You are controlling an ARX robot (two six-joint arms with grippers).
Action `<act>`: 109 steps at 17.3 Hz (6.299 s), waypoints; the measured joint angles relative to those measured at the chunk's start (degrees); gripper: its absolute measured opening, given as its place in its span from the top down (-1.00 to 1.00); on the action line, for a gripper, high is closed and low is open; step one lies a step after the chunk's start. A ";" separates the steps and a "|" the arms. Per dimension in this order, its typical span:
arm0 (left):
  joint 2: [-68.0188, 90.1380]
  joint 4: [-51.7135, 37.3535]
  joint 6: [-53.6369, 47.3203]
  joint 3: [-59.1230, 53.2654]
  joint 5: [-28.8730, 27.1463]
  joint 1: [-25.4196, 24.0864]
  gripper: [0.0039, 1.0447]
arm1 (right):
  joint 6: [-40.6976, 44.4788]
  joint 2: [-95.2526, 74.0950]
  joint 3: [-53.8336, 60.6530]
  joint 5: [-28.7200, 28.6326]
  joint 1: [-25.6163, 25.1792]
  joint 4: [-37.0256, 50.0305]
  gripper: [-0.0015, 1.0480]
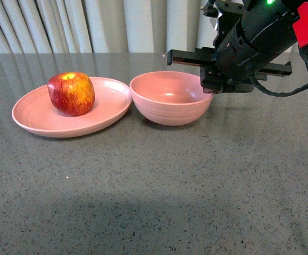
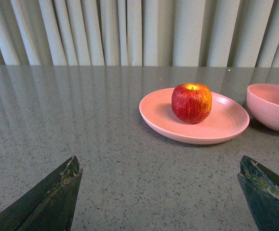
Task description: Move apple from plate to bowl
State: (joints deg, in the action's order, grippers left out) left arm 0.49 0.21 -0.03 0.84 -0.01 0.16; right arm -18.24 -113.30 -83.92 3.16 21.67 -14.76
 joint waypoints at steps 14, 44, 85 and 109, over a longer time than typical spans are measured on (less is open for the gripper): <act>0.00 0.00 0.00 0.00 0.00 0.00 -0.88 | -0.17 0.31 1.09 -1.60 0.00 0.02 -0.65; 0.00 -0.02 0.00 0.00 -0.02 0.00 -0.88 | 17.66 90.79 77.22 -3.15 -21.68 30.10 0.97; 0.00 0.00 0.00 0.00 0.00 0.00 -0.88 | 17.88 113.07 83.17 -3.15 -21.68 14.49 -0.87; 84.87 -7.32 2.58 56.15 5.09 5.97 -0.88 | 17.90 113.07 83.17 -3.15 -21.68 14.49 -0.87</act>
State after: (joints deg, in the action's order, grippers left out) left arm 85.36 -7.11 2.55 56.99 5.08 6.13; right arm -0.34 -0.23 -0.75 0.01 -0.01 -0.27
